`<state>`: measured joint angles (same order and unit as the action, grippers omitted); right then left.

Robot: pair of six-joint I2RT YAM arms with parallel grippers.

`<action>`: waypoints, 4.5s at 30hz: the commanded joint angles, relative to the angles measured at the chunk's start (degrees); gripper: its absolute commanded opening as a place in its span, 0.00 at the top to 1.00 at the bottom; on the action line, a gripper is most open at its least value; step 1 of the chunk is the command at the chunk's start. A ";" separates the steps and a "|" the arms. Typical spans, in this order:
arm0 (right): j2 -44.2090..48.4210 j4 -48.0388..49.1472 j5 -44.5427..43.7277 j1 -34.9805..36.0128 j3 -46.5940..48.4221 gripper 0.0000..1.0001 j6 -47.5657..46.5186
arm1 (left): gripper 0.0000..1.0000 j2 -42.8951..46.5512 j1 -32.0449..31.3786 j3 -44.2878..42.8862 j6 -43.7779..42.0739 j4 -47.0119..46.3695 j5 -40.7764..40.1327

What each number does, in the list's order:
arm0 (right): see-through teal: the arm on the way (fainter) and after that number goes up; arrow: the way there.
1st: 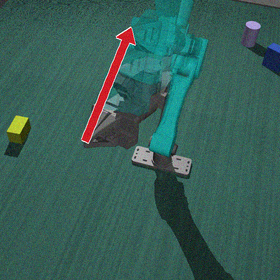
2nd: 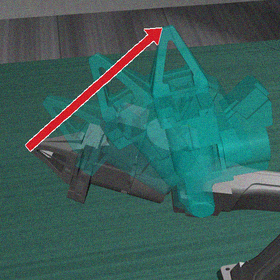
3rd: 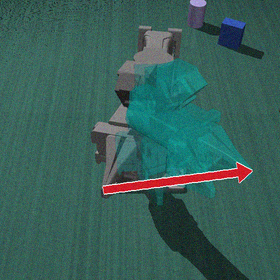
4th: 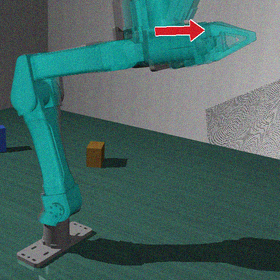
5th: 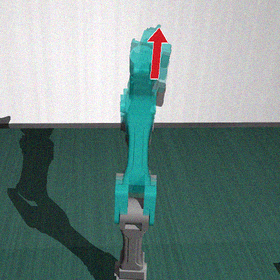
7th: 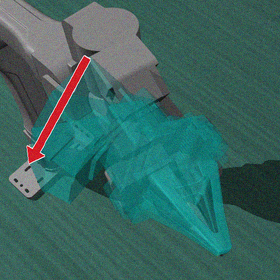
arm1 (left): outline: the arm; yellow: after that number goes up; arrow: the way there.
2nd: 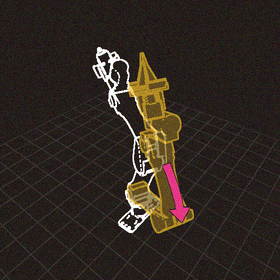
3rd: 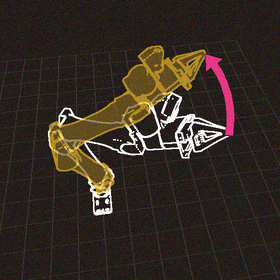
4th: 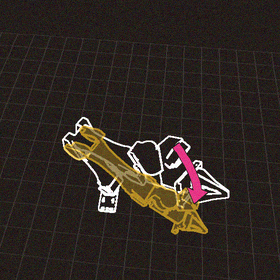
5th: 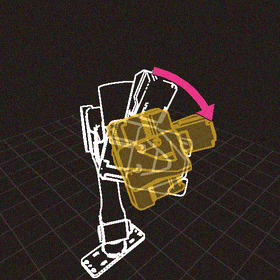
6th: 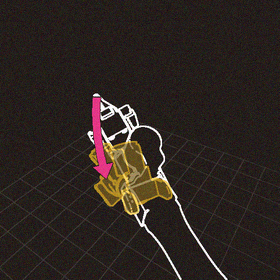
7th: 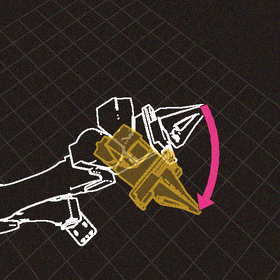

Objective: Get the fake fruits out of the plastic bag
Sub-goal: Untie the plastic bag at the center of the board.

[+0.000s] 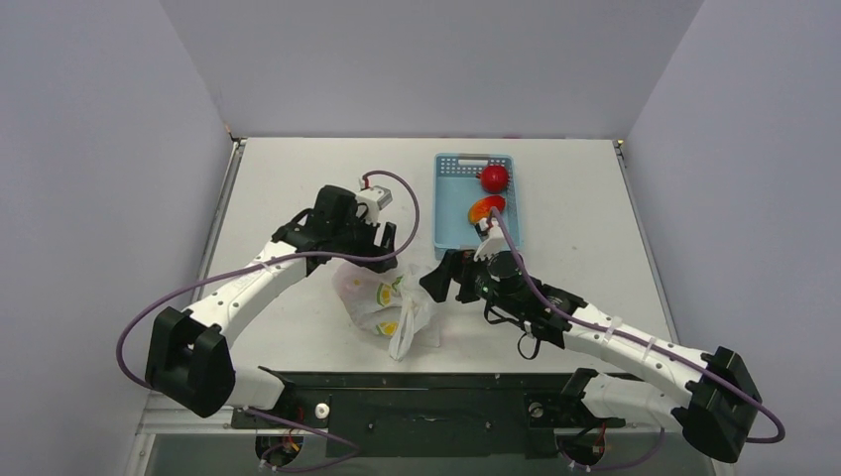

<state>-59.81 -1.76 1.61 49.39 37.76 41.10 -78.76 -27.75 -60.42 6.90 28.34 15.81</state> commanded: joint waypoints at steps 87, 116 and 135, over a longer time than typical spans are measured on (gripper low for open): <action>-17.18 0.63 -20.15 7.95 12.13 0.95 1.21 | 1.00 5.05 -2.45 2.48 -4.82 -5.21 -4.16; -8.85 1.24 -3.43 -3.56 3.05 1.00 -0.72 | 0.40 22.03 3.32 10.48 -4.46 -17.62 0.62; -10.79 3.05 -2.51 1.22 4.17 1.00 -2.14 | 0.43 7.28 -8.61 5.14 -5.76 -10.36 -15.01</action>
<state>-70.83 -2.15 -0.99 49.19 40.40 39.05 -69.10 -36.05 -50.65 2.04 16.03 7.27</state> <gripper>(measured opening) 0.003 0.585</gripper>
